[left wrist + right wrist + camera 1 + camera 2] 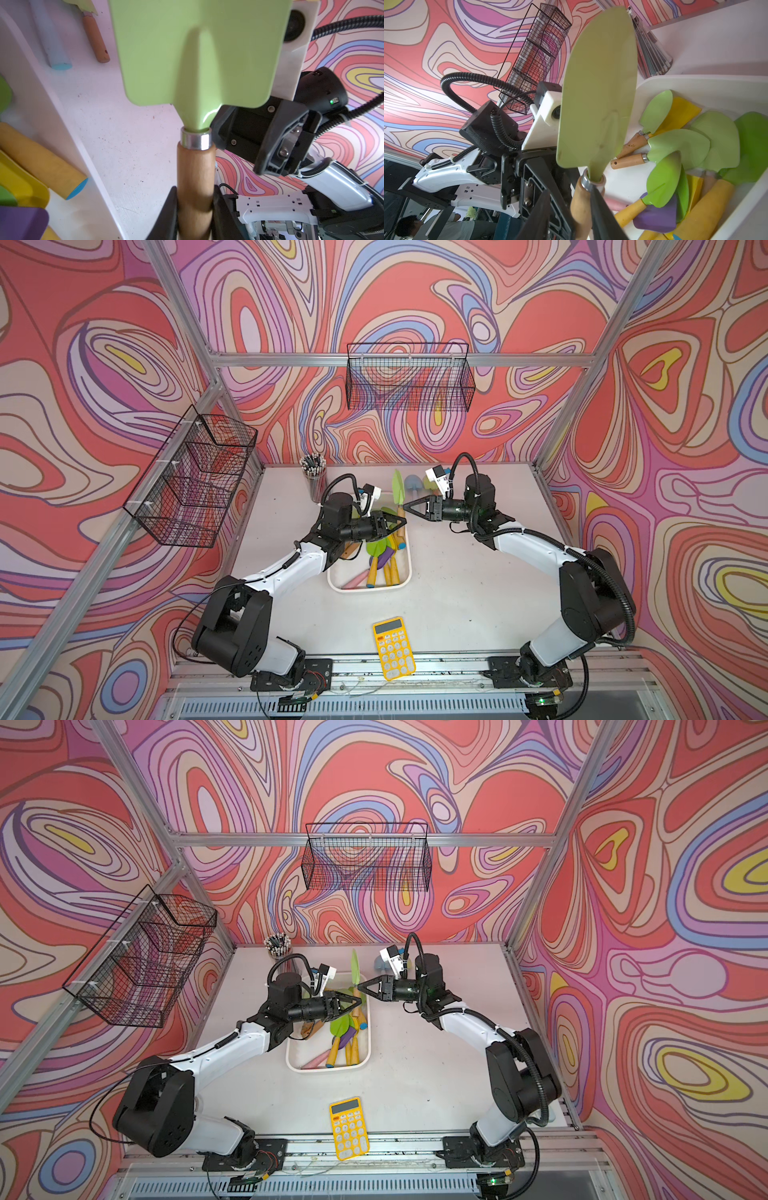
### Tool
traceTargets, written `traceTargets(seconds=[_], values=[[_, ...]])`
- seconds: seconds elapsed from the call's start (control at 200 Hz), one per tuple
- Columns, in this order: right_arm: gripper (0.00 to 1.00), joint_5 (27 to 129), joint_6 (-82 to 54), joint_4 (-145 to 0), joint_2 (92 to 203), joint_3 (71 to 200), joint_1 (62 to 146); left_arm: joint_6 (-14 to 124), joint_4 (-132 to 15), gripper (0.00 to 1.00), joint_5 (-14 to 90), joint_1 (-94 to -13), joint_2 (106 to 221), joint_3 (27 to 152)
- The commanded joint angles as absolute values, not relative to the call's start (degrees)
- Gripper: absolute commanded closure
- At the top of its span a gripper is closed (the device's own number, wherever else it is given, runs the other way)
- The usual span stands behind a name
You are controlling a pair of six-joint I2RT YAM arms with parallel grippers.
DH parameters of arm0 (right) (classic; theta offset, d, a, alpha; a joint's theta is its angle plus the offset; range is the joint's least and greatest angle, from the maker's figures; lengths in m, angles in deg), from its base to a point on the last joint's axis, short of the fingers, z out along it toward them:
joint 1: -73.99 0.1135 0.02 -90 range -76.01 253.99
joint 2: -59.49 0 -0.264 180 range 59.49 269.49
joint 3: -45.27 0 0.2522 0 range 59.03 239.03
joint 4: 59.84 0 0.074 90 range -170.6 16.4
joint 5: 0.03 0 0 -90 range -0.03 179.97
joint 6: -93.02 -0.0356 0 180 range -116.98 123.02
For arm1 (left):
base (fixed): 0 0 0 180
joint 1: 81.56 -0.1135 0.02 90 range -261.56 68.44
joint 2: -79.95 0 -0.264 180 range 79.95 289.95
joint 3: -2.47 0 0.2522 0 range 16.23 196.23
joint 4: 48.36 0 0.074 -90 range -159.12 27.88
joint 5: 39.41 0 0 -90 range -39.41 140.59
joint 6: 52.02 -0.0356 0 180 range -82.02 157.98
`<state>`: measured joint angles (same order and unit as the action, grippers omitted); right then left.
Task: Take the shovel out of the storage box
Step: Place the shovel at the center of the board.
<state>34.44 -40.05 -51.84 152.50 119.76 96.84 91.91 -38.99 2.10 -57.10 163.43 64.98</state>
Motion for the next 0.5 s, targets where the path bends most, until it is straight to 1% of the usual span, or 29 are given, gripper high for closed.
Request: traceTargets(seconds=[0.0,0.165,0.245,0.411,0.496], values=[[0.65,31.6,-42.4,-47.4,151.7,118.6,97.1,98.7,-25.3,1.00,-3.0,-57.3,164.6,63.9],[0.65,29.5,-46.9,-40.8,152.7,117.9,97.1,101.9,-19.8,1.00,-4.4,-57.2,166.2,63.3],[0.65,29.2,-47.7,-39.8,153.1,117.8,97.0,103.1,-17.7,1.00,-5.0,-57.1,166.7,63.1],[0.65,29.5,-46.7,-41.6,152.5,117.9,96.9,103.5,-16.7,1.00,-5.0,-57.3,166.7,62.8],[0.63,30.3,-44.7,-44.9,151.3,118.3,96.6,103.3,-16.8,1.00,-4.8,-57.2,166.4,62.7]])
